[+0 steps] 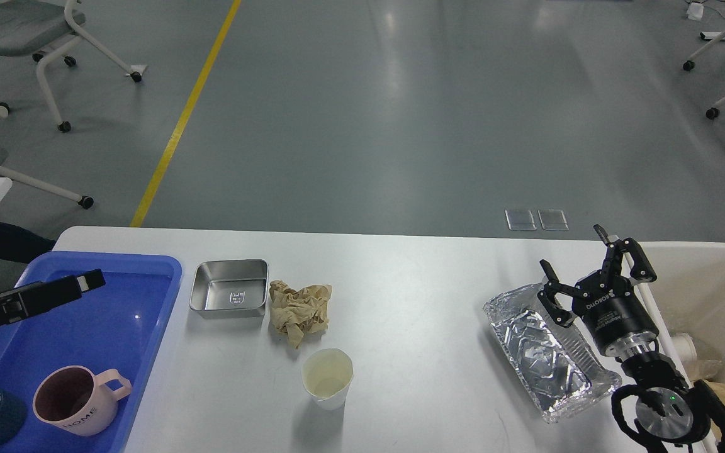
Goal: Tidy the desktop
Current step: 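Move the left gripper toward the metal tin box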
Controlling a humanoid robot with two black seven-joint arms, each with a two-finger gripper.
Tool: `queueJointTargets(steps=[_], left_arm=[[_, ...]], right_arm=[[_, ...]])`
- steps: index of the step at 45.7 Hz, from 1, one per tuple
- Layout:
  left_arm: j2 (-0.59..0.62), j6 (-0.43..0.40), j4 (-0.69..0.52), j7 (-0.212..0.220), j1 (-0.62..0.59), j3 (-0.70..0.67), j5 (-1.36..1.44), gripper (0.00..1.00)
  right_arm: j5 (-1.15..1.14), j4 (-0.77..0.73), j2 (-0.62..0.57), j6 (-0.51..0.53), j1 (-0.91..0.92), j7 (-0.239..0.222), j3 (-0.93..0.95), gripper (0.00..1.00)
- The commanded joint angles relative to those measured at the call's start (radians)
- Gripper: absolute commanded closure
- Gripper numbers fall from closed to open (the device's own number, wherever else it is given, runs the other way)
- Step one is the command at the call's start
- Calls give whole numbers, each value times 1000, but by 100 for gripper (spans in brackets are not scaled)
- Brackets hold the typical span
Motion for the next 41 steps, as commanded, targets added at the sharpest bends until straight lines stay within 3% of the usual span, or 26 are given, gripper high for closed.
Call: queueJointTargets(steps=[1,20,41], left_arm=[[-5,-20,-1,3,36,2,1,9],[-10,-57,19,6,50,2,-4,9],[-309,-220,352,27,-105,8,103,9]], right_arm=[[0,0,-1,0,2,0,0,0],[0,0,-1,0,-1,0,-2,0],[0,0,2,1,-1,0,-2,0]])
